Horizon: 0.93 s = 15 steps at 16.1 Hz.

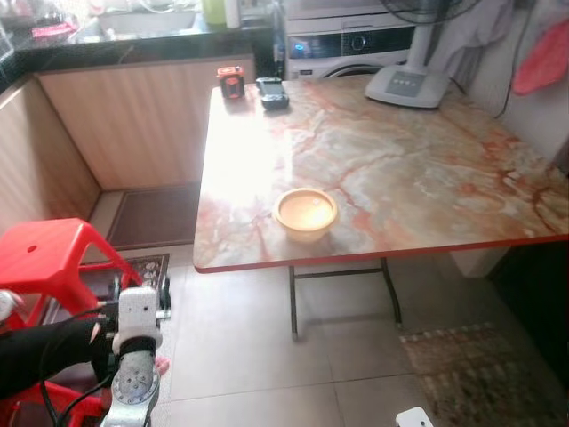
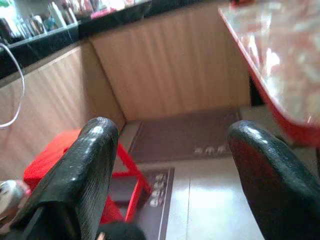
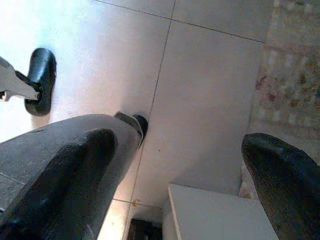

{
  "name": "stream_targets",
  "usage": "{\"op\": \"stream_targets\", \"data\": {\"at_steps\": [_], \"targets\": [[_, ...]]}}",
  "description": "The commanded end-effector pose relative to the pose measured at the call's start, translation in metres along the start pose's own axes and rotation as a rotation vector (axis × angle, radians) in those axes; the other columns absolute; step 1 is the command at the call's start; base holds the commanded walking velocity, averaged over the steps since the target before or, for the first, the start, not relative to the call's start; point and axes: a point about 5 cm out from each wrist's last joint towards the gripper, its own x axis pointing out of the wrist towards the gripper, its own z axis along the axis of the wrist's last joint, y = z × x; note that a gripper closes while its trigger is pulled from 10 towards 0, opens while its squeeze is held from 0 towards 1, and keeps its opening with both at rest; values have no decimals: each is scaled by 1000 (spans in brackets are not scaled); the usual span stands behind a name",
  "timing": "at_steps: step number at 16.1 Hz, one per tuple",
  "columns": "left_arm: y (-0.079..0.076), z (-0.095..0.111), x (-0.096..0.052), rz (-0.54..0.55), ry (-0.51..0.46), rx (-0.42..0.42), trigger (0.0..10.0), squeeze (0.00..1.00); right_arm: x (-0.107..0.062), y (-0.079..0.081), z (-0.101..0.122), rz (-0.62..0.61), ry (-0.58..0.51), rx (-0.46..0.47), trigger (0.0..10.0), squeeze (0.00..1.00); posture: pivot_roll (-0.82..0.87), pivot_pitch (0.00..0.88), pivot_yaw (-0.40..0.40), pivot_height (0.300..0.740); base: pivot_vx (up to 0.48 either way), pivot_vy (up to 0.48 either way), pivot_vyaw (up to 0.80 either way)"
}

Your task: Restocking fridge

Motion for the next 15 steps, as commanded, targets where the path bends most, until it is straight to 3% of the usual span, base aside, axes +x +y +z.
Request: {"op": "stream_targets", "data": {"at_steps": [1, 2, 4, 6, 8, 11, 15], "targets": [[0, 14, 3, -11, -88, 7, 10000, 0, 0, 0, 0, 1, -1, 3, 10000, 0, -58, 0, 31, 740, 0, 0, 0], [-4, 27, 4, -25, -157, 26, 10000, 0, 0, 0, 1, 1, -1, 3, 10000, 0, -60, 0, 34, 740, 0, 0, 0], [-9, 37, 4, -29, -191, 10, 10000, 0, 0, 0, 1, 0, -3, 10, 10000, 0, -58, 0, 31, 740, 0, 0, 0], [-24, 64, 16, -82, -263, -90, 10000, 0, 0, 0, 2, 1, -4, 8, 10000, 0, -50, 0, 31, 740, 0, 0, 0], [-33, 78, 30, -47, -249, -204, 10000, 0, 0, 0, 3, 0, -8, 11, 10000, 0, -66, 0, 40, 740, 0, 0, 0], [-42, 85, 32, -85, -244, -207, 10000, 0, 1, 0, 4, -3, -13, 26, 10000, 0, -74, 0, 43, 740, 0, 0, 0], [-42, 87, 30, -94, -243, -202, 10000, 0, 1, 1, 3, 6, -4, 10, 10000, 0, -68, 0, 39, 740, 0, -98, 0]]}}
